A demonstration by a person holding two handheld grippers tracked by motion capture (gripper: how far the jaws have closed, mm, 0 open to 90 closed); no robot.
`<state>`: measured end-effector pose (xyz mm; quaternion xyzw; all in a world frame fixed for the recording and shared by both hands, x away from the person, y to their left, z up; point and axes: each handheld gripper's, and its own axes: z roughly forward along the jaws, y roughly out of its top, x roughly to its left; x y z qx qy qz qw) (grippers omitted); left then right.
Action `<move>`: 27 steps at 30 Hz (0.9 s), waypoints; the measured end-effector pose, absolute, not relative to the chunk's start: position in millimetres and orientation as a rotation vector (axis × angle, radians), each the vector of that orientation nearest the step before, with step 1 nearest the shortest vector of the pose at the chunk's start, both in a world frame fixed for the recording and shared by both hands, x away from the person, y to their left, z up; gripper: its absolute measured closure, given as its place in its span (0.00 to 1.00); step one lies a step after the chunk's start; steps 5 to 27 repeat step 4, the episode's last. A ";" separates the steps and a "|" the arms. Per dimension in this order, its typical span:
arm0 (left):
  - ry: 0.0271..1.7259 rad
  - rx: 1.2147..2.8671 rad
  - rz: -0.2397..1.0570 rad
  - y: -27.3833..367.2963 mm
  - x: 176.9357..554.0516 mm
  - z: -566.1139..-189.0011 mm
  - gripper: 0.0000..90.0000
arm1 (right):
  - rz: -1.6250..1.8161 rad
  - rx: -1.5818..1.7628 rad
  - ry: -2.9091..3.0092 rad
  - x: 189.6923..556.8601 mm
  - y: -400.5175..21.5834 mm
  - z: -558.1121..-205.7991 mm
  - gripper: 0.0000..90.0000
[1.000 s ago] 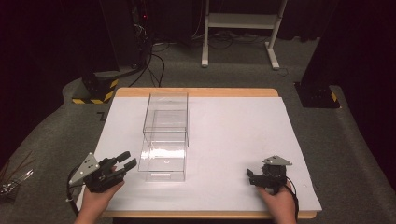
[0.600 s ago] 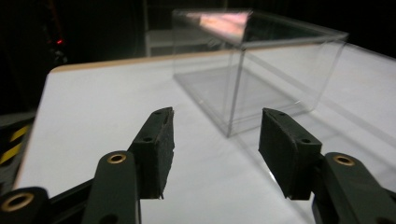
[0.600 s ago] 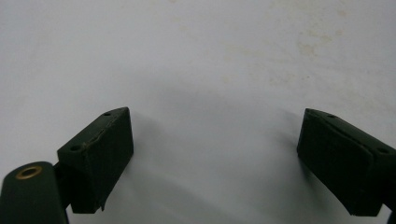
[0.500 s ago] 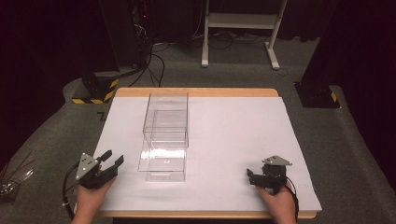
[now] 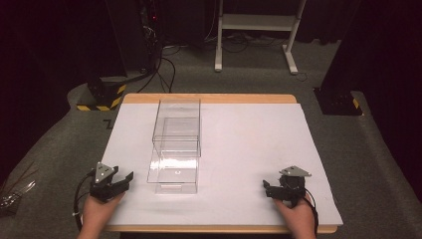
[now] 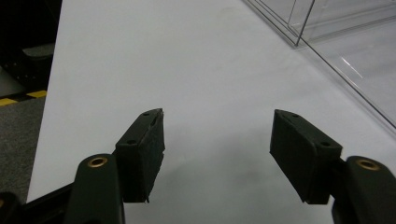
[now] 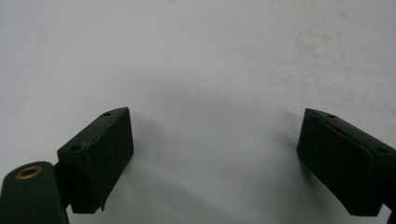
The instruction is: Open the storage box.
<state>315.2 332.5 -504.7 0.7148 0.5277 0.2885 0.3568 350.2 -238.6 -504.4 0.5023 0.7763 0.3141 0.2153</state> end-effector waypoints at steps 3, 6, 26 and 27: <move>1.364 1.850 0.732 331.8 315.6 -505.1 0.38 | 0.871 1.393 2.152 350.2 -238.6 -504.4 0.12; 1.362 1.852 0.735 331.5 315.5 -505.2 0.38 | 0.871 1.392 2.152 350.2 -238.6 -504.4 0.12; 1.362 1.852 0.735 331.5 315.5 -505.2 0.38 | 0.871 1.392 2.152 350.2 -238.6 -504.4 0.12; 1.362 1.852 0.735 331.5 315.5 -505.2 0.38 | 0.871 1.392 2.152 350.2 -238.6 -504.4 0.12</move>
